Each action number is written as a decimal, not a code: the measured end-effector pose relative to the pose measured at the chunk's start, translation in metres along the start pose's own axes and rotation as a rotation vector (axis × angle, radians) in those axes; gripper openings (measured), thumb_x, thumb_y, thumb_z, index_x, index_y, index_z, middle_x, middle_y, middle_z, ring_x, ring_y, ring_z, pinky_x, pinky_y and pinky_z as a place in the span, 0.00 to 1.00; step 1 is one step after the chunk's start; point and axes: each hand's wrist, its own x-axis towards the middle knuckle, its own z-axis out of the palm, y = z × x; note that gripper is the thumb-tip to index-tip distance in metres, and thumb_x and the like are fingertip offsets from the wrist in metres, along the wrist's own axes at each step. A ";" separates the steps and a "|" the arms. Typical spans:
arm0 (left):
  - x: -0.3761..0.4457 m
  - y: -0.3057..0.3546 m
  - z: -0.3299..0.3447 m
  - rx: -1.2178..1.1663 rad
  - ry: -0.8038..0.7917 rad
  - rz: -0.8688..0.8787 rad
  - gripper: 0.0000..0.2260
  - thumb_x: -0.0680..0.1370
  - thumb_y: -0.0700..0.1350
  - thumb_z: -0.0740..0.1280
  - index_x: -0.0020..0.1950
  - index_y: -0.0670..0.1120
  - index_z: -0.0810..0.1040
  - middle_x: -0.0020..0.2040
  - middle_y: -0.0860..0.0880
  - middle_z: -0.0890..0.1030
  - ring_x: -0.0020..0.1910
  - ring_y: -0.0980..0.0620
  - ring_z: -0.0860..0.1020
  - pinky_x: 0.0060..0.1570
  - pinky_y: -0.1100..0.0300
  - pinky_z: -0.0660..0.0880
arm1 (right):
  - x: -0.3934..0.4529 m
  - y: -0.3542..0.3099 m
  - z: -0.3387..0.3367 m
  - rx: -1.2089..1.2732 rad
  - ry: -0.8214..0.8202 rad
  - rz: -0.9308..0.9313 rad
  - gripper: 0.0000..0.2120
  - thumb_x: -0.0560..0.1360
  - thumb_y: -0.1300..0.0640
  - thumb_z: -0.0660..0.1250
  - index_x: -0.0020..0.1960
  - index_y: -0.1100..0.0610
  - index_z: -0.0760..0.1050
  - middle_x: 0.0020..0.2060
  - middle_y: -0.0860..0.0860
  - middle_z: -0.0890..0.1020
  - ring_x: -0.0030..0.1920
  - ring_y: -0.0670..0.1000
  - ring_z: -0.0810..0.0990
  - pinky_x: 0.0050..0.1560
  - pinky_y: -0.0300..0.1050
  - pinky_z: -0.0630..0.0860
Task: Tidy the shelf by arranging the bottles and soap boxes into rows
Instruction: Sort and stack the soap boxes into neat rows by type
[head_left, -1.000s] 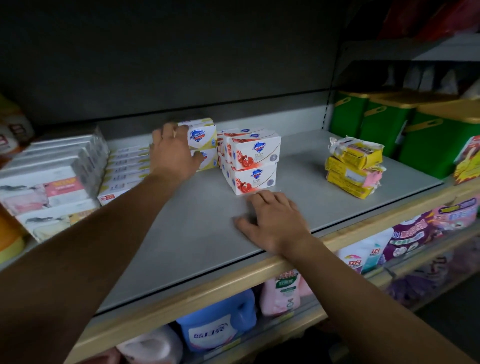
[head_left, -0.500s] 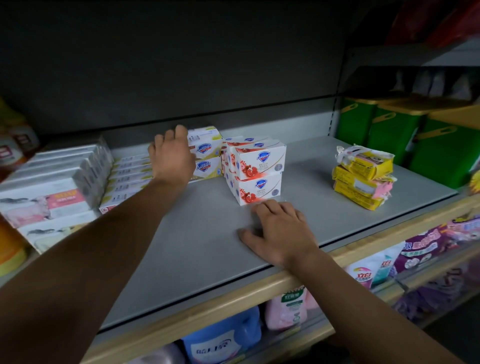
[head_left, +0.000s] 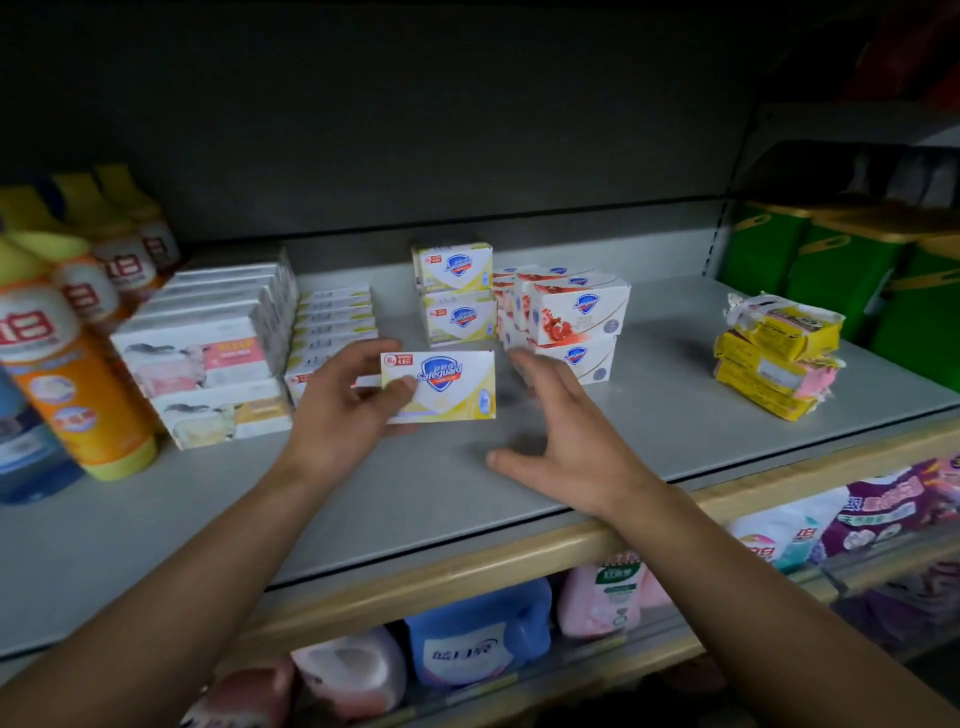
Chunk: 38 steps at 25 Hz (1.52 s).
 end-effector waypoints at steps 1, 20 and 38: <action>-0.002 -0.002 -0.005 -0.079 -0.019 -0.077 0.10 0.77 0.37 0.69 0.56 0.46 0.79 0.53 0.47 0.83 0.47 0.47 0.84 0.37 0.53 0.82 | 0.006 -0.008 0.008 0.057 -0.023 -0.054 0.45 0.66 0.51 0.76 0.76 0.48 0.56 0.72 0.46 0.62 0.71 0.46 0.65 0.69 0.41 0.65; 0.005 -0.021 -0.019 -0.021 0.046 -0.192 0.28 0.64 0.70 0.67 0.44 0.45 0.79 0.28 0.47 0.77 0.25 0.48 0.74 0.28 0.57 0.75 | 0.041 -0.033 0.044 0.461 0.064 0.269 0.15 0.71 0.35 0.59 0.44 0.43 0.78 0.32 0.47 0.82 0.28 0.44 0.78 0.36 0.41 0.73; 0.004 -0.010 -0.028 -0.865 -0.309 -0.445 0.31 0.77 0.66 0.54 0.55 0.43 0.83 0.51 0.43 0.84 0.50 0.45 0.83 0.45 0.50 0.80 | 0.027 -0.075 0.058 0.018 0.163 -0.467 0.22 0.70 0.59 0.75 0.63 0.56 0.79 0.58 0.50 0.80 0.58 0.50 0.76 0.62 0.41 0.71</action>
